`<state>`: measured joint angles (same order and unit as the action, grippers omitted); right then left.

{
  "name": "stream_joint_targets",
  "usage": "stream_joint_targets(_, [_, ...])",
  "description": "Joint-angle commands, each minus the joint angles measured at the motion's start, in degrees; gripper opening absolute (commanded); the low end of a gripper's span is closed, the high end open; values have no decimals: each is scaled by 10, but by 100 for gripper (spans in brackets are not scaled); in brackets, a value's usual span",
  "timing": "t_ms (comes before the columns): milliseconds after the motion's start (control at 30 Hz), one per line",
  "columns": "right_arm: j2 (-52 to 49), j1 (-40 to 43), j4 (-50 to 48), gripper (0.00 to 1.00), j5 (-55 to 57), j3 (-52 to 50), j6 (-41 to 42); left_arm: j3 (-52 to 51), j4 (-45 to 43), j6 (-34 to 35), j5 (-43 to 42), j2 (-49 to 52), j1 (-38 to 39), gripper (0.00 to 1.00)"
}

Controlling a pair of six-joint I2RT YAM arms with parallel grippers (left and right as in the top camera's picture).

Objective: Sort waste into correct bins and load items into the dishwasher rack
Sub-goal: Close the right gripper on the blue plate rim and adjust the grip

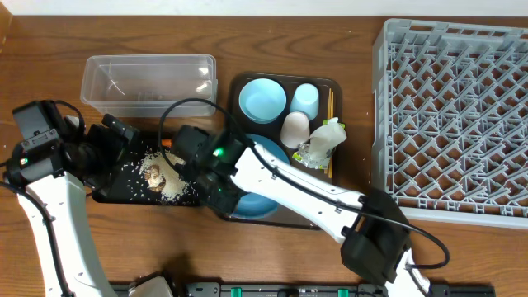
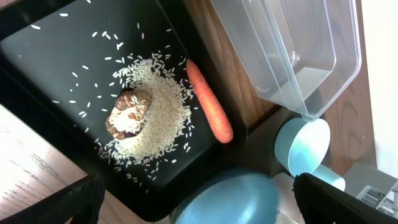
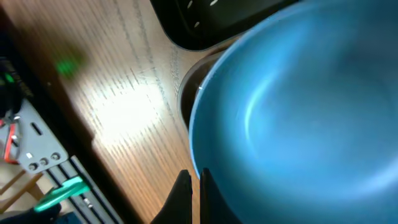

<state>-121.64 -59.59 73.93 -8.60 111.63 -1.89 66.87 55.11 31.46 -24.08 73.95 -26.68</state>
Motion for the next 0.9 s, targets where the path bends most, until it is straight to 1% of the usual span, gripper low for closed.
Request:
stream_joint_targets(0, [-2,16,21,1,-4,35,6,5,1,-8,-3,0,-3,98])
stream_joint_targets(267, [28,39,48,2,-4,42,5,5,1,-8,-3,0,-3,98])
stream_joint_targets(300, [28,39,56,7,-2,40,2,5,1,-8,-3,0,-3,98])
stream_joint_targets(333, [28,39,56,15,-2,35,1,5,1,-8,-3,0,-3,98])
stream_joint_targets(367, [28,38,54,27,-2,27,1,5,1,-8,-3,0,-3,98])
stream_joint_targets(400, [28,36,52,34,-2,17,1,5,1,-8,-3,0,-3,98])
stream_joint_targets(433, [27,34,49,38,-2,8,1,5,1,-8,-3,0,-3,98])
stream_joint_targets(500, [27,31,38,47,-2,-13,1,5,1,-8,-3,0,-3,98])
stream_joint_targets(600, [26,26,-6,52,-2,-61,14,5,1,-8,-3,0,-3,98])
stream_joint_targets(700, [26,26,-57,52,-2,-104,41,5,1,-8,-3,0,-3,98])
stream_joint_targets(767, [26,26,-92,52,-2,-131,44,5,1,-8,-3,0,-3,98])
stream_joint_targets(867, [26,23,-138,58,-2,-165,39,5,1,-8,-3,0,-3,98])
